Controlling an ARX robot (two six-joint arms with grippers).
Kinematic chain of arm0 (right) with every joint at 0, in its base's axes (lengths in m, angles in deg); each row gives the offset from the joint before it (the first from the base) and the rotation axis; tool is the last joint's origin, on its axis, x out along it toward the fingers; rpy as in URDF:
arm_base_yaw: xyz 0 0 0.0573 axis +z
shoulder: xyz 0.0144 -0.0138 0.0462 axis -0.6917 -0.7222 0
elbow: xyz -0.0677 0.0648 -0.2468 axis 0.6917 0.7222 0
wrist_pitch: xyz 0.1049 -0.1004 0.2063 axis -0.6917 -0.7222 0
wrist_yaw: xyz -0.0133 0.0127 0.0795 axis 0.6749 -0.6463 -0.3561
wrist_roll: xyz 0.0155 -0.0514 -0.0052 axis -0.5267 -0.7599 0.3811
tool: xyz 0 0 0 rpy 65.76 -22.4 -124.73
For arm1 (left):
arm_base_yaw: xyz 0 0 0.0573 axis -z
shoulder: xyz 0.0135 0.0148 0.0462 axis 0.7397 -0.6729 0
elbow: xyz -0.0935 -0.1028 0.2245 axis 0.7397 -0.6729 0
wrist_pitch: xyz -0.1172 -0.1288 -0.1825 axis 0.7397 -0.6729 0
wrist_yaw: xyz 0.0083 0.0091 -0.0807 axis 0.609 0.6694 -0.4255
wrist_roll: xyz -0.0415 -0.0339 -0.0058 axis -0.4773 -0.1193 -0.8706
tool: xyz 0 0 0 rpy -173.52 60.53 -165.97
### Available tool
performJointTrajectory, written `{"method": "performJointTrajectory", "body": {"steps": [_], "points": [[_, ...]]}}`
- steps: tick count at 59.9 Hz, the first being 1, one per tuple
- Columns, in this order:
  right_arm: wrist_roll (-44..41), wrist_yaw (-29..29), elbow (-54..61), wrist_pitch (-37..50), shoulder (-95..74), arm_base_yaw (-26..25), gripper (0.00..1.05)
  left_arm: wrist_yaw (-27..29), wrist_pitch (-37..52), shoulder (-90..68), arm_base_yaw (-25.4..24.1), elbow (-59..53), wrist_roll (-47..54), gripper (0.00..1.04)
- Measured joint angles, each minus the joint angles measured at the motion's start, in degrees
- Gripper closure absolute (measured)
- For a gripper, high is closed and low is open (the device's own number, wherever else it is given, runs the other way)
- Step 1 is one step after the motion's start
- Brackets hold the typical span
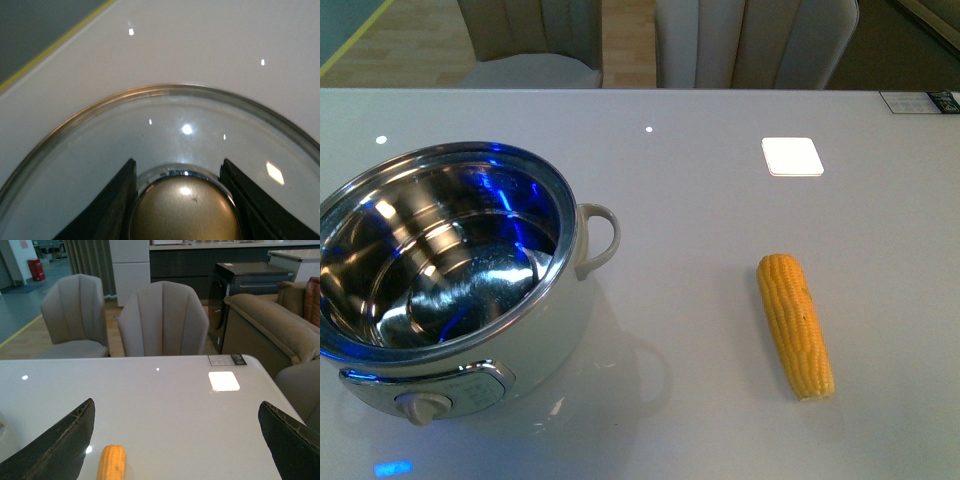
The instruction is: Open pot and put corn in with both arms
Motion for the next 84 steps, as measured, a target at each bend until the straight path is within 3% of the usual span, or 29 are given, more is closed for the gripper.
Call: {"method": "performJointTrajectory", "body": {"steps": [12,33,45,55,64,84], "points": [[0.0,0.0,0.0,0.0,0.0,0.0,0.09,-1.6,0.8,-0.5,-0.1,0.0,0.2,0.60],[0.0,0.0,0.0,0.0,0.0,0.0,0.09,-1.6,1.2,8.9,-0.2,-7.0,-0.8,0.06],[0.0,0.0,0.0,0.0,0.0,0.0,0.09,-6.2,-3.5,32.7,-1.4,-19.3,-10.3,0.07],[0.0,0.0,0.0,0.0,0.0,0.0,0.09,-6.4,-3.6,35.2,-1.6,-19.8,-12.5,0.07],[0.0,0.0,0.0,0.0,0.0,0.0,0.09,-14.1,2.8,34.7,-1.4,-22.5,-10.8,0.35],[0.0,0.0,0.0,0.0,0.0,0.0,0.09,-14.1,3.0,34.7,-1.0,-23.8,-10.8,0.94]]}}
